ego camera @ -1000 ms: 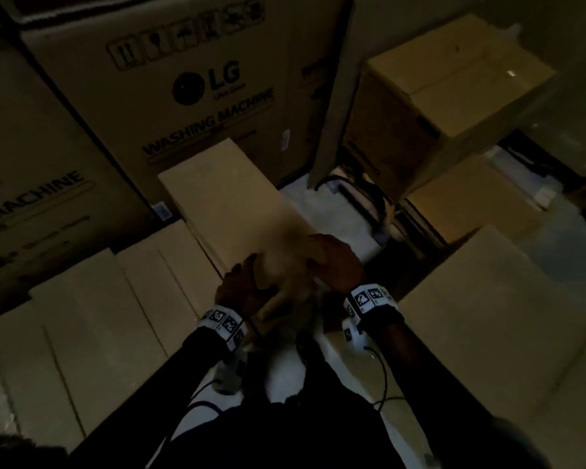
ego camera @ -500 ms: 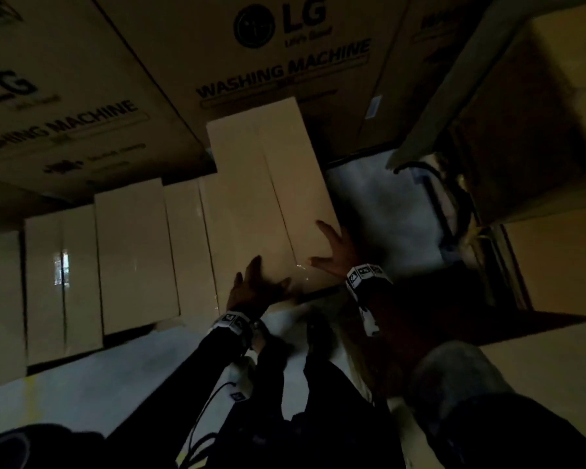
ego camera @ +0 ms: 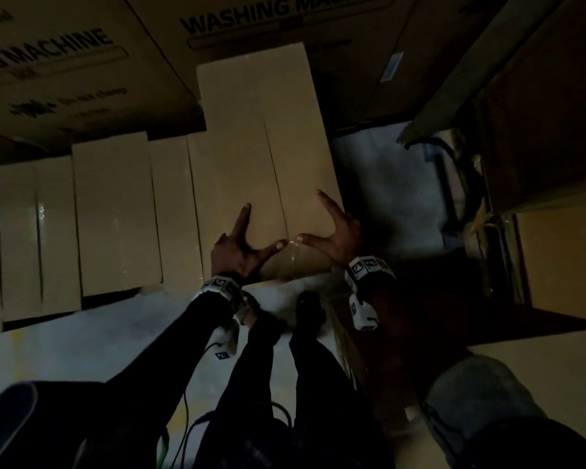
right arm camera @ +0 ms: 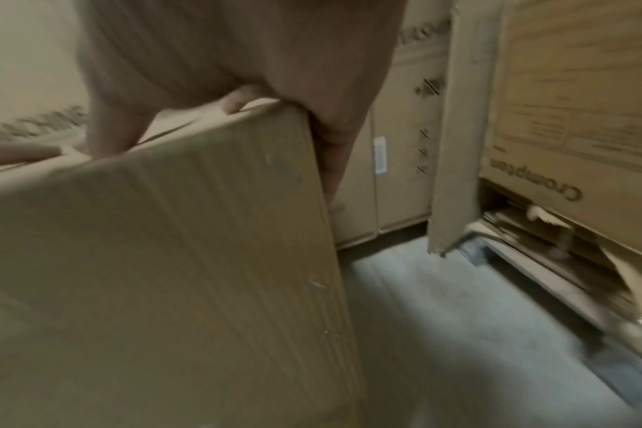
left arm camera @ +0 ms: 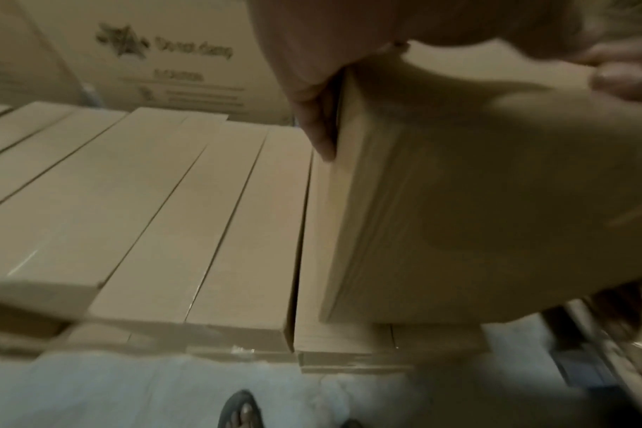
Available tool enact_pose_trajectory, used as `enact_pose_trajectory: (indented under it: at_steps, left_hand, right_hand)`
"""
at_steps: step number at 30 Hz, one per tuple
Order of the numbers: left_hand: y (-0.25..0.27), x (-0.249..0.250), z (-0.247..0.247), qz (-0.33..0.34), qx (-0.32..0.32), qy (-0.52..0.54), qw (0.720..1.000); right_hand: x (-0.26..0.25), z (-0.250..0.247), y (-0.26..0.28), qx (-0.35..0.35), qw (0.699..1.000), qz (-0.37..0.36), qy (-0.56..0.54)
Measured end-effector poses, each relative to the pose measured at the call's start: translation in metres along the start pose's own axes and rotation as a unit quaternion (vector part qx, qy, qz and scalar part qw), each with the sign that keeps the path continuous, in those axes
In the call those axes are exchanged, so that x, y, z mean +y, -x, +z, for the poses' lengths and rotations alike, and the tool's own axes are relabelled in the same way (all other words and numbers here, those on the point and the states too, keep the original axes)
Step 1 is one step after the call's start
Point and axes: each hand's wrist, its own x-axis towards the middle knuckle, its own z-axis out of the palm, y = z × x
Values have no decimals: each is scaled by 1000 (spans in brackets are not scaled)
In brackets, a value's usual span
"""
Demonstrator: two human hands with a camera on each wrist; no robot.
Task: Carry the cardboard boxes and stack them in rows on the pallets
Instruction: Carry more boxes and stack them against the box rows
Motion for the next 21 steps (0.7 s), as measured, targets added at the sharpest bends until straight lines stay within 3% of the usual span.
enact_pose_trajectory:
  at_steps: [4,11,17,21]
  left_hand:
    - [19,2,-17,21,35,-17,999]
    - [66,-7,-65,26,72,-28,997]
    - [123,-36,-119,-4,158,-6,987]
    - [167,-75,-153,-51,213,30,975]
  right_hand:
    - [-19,-11,21,19,999,4,40]
    - [-70,-31,67,-20,997,-1,76]
    - [-135,-25,97,-24,993,-96,70]
    - [-193,-8,117,-37,974,-176,140]
